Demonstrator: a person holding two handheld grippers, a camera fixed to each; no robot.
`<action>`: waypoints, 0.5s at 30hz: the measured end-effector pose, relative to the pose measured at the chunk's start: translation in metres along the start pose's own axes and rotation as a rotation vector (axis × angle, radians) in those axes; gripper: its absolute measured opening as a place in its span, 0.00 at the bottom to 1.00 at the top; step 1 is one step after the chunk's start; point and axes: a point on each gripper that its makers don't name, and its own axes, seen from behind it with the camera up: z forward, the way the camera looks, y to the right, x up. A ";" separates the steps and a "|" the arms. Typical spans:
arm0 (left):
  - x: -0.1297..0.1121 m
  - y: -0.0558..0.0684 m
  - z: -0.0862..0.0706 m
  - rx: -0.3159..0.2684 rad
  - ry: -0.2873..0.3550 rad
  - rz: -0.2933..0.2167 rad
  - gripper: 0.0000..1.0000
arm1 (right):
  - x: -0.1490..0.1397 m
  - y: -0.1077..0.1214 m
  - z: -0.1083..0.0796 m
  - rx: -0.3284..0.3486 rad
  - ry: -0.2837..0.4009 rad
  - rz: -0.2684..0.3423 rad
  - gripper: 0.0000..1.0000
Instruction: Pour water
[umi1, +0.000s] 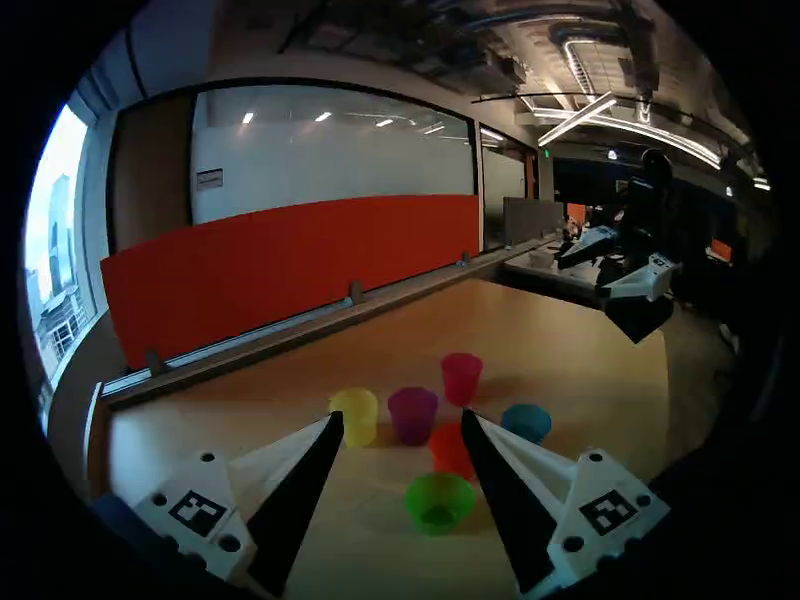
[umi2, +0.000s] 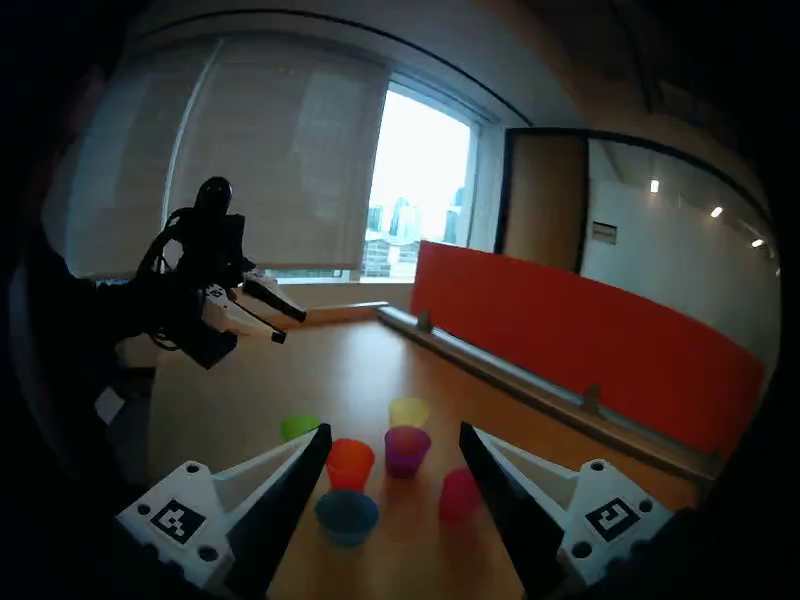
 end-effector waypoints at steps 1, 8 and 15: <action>-0.003 0.003 0.001 -0.008 -0.010 0.007 0.87 | -0.002 -0.001 0.000 0.003 -0.005 -0.002 0.99; -0.022 0.017 0.006 -0.048 -0.065 0.069 0.87 | -0.018 -0.006 0.004 0.029 -0.039 -0.007 0.99; -0.044 0.024 0.011 -0.076 -0.125 0.069 0.87 | -0.037 -0.009 0.007 0.049 -0.072 0.009 0.99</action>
